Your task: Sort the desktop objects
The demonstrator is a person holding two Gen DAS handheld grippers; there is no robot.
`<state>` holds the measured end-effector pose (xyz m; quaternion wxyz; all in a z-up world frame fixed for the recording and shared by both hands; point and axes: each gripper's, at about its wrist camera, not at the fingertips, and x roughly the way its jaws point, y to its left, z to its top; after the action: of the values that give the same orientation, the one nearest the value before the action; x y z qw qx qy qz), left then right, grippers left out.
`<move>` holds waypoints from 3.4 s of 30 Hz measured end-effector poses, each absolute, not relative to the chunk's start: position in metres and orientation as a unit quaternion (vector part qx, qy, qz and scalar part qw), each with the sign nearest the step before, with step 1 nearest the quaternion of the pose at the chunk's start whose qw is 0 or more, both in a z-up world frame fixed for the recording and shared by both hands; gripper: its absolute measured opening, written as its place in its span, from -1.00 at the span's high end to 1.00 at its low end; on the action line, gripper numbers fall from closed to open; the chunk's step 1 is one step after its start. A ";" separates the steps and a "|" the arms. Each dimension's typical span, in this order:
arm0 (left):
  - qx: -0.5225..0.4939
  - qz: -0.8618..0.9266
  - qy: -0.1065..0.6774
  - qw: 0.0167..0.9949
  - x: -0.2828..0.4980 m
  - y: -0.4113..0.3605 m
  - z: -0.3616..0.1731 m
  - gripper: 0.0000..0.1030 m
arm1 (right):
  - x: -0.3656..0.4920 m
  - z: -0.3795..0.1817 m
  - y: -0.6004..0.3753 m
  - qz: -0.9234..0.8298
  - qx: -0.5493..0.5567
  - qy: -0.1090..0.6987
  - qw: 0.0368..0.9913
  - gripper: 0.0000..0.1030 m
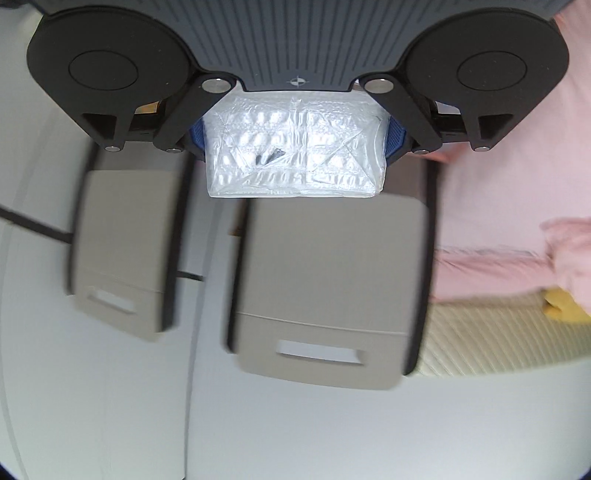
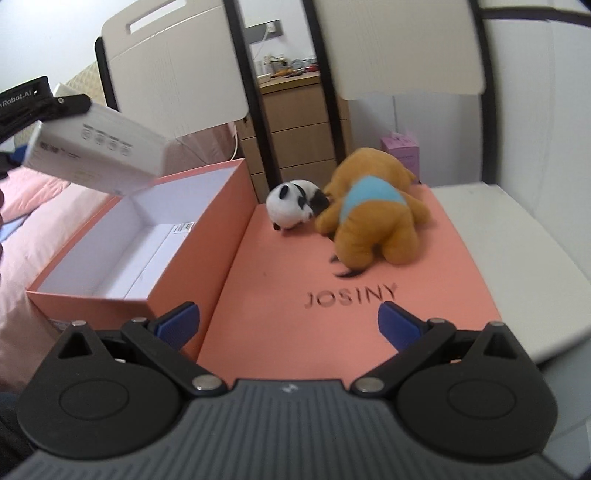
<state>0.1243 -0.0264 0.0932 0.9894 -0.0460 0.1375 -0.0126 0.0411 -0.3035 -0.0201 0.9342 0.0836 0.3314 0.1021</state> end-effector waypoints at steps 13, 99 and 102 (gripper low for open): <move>-0.002 0.062 0.289 0.955 0.308 0.054 0.008 -0.69 | 0.111 -0.042 -0.287 0.109 0.080 0.293 0.946 -1.00; -0.072 0.010 0.252 0.965 0.061 0.041 -0.003 -1.00 | 0.234 -0.120 -0.238 0.041 -0.001 0.354 0.934 -1.00; -0.074 0.007 0.253 0.965 0.061 0.041 -0.003 -1.00 | 0.234 -0.121 -0.238 0.041 -0.001 0.354 0.934 -1.00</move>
<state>0.0605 0.0413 -0.0034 0.9647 -0.0744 0.2526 0.0070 0.2339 -0.2382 -0.1206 0.9345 -0.0011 0.3537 0.0406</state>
